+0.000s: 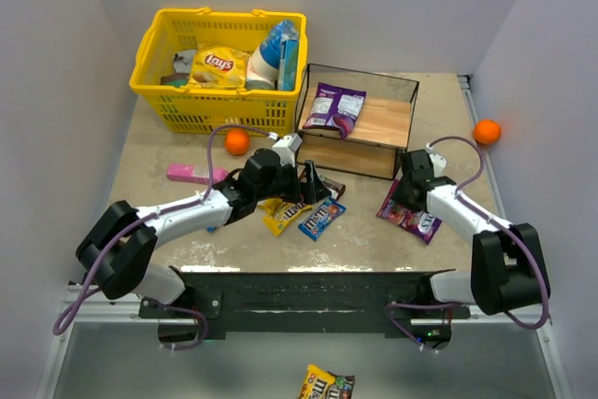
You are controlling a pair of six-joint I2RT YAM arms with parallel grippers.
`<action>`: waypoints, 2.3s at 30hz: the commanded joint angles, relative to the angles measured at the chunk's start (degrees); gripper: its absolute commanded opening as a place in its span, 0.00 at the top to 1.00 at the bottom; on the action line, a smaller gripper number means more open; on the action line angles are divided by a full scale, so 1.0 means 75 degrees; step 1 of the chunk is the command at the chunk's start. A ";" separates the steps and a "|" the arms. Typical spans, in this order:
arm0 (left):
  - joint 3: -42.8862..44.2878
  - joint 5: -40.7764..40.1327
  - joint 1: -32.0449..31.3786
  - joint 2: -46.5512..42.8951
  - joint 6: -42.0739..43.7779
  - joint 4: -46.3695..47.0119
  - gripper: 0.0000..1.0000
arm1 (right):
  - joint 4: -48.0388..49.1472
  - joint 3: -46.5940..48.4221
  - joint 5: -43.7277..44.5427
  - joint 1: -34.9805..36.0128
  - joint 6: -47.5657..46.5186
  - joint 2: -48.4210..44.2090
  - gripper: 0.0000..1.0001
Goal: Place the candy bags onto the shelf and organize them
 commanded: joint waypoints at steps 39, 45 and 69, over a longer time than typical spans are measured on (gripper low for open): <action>0.0127 0.0244 -0.0275 -0.0099 0.0613 -0.0207 0.07 | -0.2863 0.0000 0.1572 -0.1559 0.2487 -0.3060 0.07; 0.0103 0.0162 -0.0135 -0.1107 0.0848 -0.0851 0.06 | -0.1855 -0.0492 -0.0222 -0.2720 0.2239 -0.2345 0.08; 0.0268 0.0162 0.0123 -0.1882 0.0942 -0.1239 0.05 | -0.1221 -0.1103 -0.1747 -0.2732 0.1572 -0.2484 0.86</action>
